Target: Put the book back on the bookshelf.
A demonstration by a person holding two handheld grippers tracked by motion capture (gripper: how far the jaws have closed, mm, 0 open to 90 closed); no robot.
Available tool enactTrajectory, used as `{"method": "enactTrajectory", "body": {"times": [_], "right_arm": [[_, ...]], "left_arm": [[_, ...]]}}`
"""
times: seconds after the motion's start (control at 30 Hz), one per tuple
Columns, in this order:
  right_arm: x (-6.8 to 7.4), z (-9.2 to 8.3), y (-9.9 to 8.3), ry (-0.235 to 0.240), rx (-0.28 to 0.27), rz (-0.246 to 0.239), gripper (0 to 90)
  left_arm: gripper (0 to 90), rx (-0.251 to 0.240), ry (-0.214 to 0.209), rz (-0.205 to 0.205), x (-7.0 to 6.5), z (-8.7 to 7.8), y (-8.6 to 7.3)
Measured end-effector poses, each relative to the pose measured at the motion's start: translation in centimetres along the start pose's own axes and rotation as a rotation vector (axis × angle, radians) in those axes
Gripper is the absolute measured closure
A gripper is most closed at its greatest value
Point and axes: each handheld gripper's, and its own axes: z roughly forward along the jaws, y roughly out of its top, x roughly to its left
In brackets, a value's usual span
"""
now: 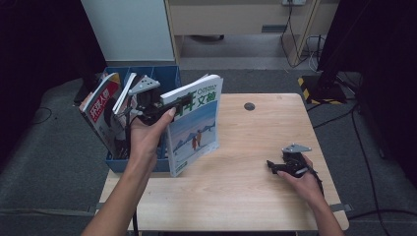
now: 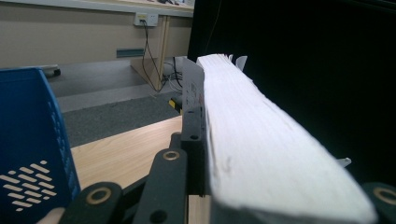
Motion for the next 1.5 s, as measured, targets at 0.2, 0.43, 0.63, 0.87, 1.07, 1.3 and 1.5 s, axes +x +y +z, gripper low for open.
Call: {"method": "enactTrajectory", "body": {"times": [0.2,0.43,0.63,0.87,1.07,1.3,1.5], "right_arm": [[0.0,0.0,0.0,0.001,0.000,-0.001,19.6],[0.0,0.0,0.0,0.001,0.000,-0.002,19.6],[0.0,0.0,0.0,0.001,0.000,-0.001,19.6],[0.0,0.0,0.0,0.001,0.000,-0.002,19.6],[0.0,0.0,0.0,0.001,0.000,-0.002,19.6],[0.0,0.0,0.0,0.001,0.000,-0.001,19.6],[0.0,0.0,0.0,0.001,0.002,0.001,19.6]], "left_arm": [[73.4,-0.010,0.010,0.000,0.3,-1.5,0.0],[73.4,-0.024,0.023,-0.014,1.0,-2.9,-0.1],[73.4,-0.028,0.047,-0.020,1.8,-4.2,-0.2],[73.4,-0.046,0.073,-0.034,2.7,-5.8,-0.1],[73.4,-0.065,0.088,-0.052,3.5,-7.1,0.0],[73.3,-0.071,0.119,-0.064,4.4,-8.1,0.0],[73.3,-0.079,0.149,-0.074,5.2,-8.9,0.0]]}}
